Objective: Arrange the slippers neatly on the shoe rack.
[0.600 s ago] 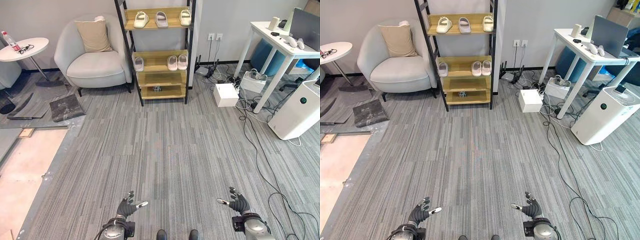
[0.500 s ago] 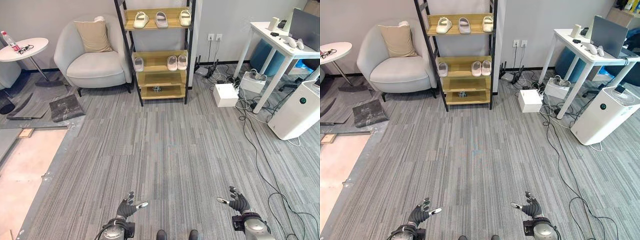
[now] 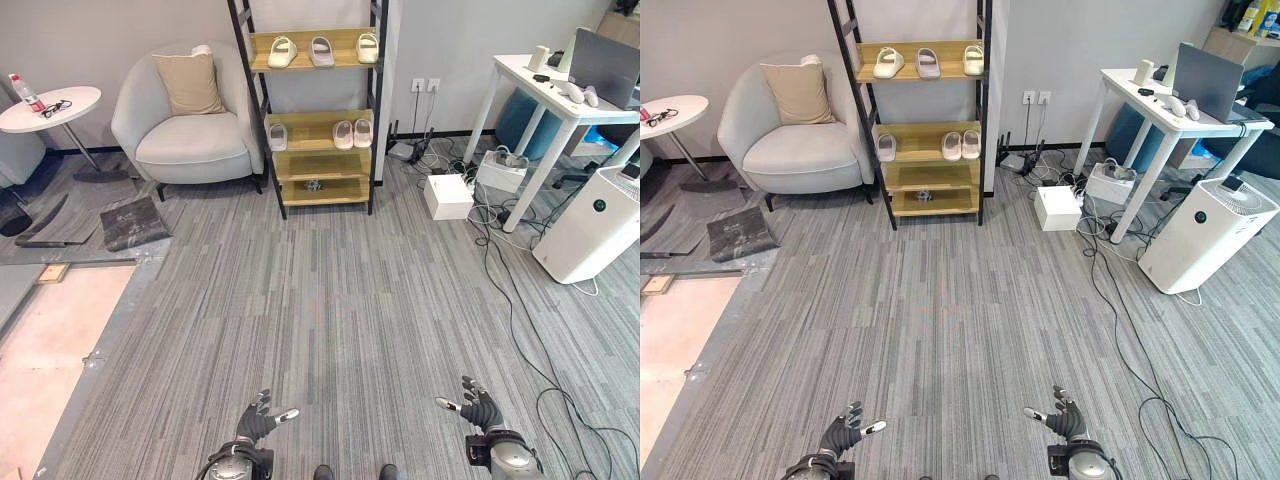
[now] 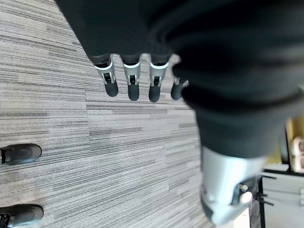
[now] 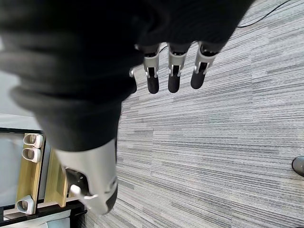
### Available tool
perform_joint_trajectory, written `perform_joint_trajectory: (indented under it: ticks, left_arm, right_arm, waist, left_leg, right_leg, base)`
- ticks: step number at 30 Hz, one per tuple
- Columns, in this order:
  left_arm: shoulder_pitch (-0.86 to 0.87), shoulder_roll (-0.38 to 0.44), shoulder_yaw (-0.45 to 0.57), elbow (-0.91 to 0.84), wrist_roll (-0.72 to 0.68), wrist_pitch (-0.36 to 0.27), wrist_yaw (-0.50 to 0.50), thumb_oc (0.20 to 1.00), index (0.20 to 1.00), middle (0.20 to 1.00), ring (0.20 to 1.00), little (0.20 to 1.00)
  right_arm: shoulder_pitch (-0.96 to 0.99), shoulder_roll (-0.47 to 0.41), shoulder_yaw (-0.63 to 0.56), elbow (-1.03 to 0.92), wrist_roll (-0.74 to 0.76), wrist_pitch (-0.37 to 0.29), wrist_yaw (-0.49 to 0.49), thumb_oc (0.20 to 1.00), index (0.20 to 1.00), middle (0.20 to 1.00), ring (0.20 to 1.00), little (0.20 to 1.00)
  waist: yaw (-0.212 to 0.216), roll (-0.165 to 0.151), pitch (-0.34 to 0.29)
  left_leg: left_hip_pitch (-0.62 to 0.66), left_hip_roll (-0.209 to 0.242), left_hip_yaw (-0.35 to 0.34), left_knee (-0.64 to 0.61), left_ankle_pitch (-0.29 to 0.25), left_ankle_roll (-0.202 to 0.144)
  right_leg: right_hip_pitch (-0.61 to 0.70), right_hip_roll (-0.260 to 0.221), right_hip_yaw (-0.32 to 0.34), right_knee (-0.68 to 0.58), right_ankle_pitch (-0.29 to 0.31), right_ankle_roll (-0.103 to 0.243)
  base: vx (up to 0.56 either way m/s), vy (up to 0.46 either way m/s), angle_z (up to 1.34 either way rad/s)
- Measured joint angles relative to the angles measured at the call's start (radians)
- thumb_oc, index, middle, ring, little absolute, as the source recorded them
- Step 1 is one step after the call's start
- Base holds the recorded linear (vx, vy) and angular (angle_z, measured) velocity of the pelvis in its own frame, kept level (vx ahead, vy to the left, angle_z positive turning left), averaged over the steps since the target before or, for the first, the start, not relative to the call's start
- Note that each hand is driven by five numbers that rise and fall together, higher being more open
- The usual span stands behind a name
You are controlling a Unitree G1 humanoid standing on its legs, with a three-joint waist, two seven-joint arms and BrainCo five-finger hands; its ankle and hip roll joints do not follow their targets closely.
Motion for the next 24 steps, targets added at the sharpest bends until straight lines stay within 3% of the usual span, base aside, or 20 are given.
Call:
perform_joint_trajectory:
  ticks: [11,24]
  left_arm:
    - [0.012,0.000,0.001,-0.029,-0.115,0.000,-0.029,1.000,1.000,1.000,1.000,1.000]
    - [0.050,0.003,0.032,-0.031,-0.112,0.000,-0.044,1.000,1.000,1.000,1.000,1.000]
  right_arm:
    - [0.005,0.019,0.020,0.000,0.000,0.001,0.004,1.000,1.000,1.000,1.000,1.000]
    - [0.040,0.023,0.021,0.000,0.017,0.004,0.041,1.000,1.000,1.000,1.000,1.000]
  waist:
    - [0.000,-0.011,-0.009]
    - [-0.017,-0.016,-0.016]
  left_leg:
    - [0.010,0.000,-0.007,-0.007,-0.004,-0.006]
    - [-0.002,-0.001,-0.004,-0.006,-0.002,-0.002]
  right_leg:
    - [0.012,0.000,-0.002,0.000,-0.003,0.001]
    - [0.000,-0.001,-0.002,0.000,-0.003,0.000]
  base:
    - [0.00,0.000,0.00]
    - [0.00,0.002,-0.01]
